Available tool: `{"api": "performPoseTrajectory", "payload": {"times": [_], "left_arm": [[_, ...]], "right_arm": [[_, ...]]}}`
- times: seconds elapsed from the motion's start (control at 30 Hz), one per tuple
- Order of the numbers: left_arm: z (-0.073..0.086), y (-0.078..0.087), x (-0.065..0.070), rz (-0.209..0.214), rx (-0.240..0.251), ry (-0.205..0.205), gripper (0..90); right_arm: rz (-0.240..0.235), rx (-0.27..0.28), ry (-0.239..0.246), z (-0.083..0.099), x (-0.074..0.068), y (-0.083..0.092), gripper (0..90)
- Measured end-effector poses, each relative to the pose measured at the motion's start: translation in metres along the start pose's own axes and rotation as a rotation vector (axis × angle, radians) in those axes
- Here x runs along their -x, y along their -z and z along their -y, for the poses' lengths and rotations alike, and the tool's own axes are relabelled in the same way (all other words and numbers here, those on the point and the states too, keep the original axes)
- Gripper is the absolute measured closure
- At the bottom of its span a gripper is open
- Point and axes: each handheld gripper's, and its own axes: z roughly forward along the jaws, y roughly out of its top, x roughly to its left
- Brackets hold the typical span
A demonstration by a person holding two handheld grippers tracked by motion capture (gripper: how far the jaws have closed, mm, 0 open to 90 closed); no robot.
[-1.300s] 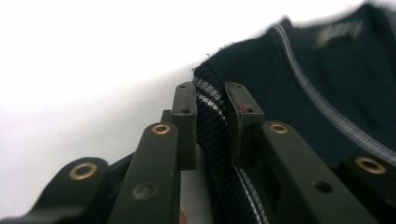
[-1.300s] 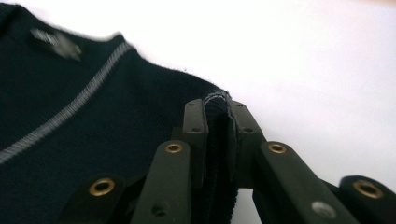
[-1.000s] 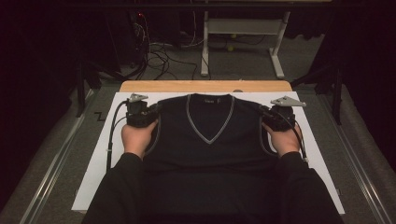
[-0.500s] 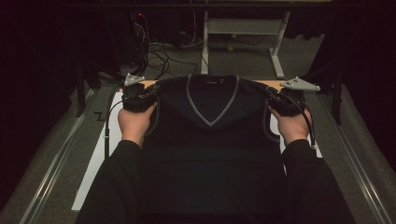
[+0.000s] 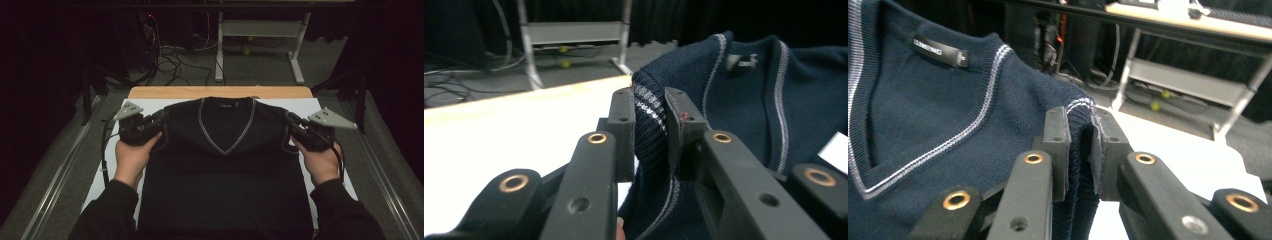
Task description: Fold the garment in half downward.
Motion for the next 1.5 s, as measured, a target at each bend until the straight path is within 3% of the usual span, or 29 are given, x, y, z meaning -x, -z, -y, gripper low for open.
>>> {"api": "performPoseTrajectory", "payload": {"times": [0.03,0.2,0.37,0.53,0.7,0.93,1.13,1.2,1.27,1.37,1.5], "left_arm": [[0.008,0.006,0.002,0.012,0.001,0.012,72.0],[0.045,0.034,0.014,0.054,-0.008,-0.013,72.0],[0.077,0.052,0.022,0.075,-0.055,-0.023,71.9],[0.101,0.067,0.034,0.103,-0.084,-0.040,71.8],[0.124,0.081,0.042,0.117,-0.140,-0.056,71.7],[0.157,0.087,0.042,0.151,-0.263,-0.044,70.5],[0.163,0.090,0.040,0.172,-0.285,-0.015,65.8],[0.164,0.092,0.040,0.188,-0.285,-0.011,61.7],[0.163,0.097,0.039,0.199,-0.265,-0.004,50.4],[0.159,0.104,0.033,0.175,-0.217,0.004,42.8],[0.158,0.103,0.026,0.128,-0.209,0.002,39.2]], "right_arm": [[-0.013,0.004,0.001,0.006,-0.003,0.007,79.8],[-0.082,0.025,-0.002,0.037,-0.017,0.043,79.8],[-0.161,0.014,-0.003,0.067,-0.035,0.076,79.9],[-0.188,0.001,-0.004,0.084,-0.044,0.093,79.8],[-0.197,-0.045,0.005,0.104,-0.050,0.109,79.8],[-0.232,-0.138,-0.016,0.132,-0.052,0.126,79.0],[-0.241,-0.158,-0.028,0.139,-0.053,0.134,77.2],[-0.235,-0.148,-0.043,0.140,-0.051,0.137,74.5],[-0.220,-0.141,-0.058,0.141,-0.048,0.139,69.3],[-0.203,-0.137,-0.075,0.143,-0.044,0.141,65.6],[-0.197,-0.142,-0.079,0.143,-0.044,0.138,61.7]]}}
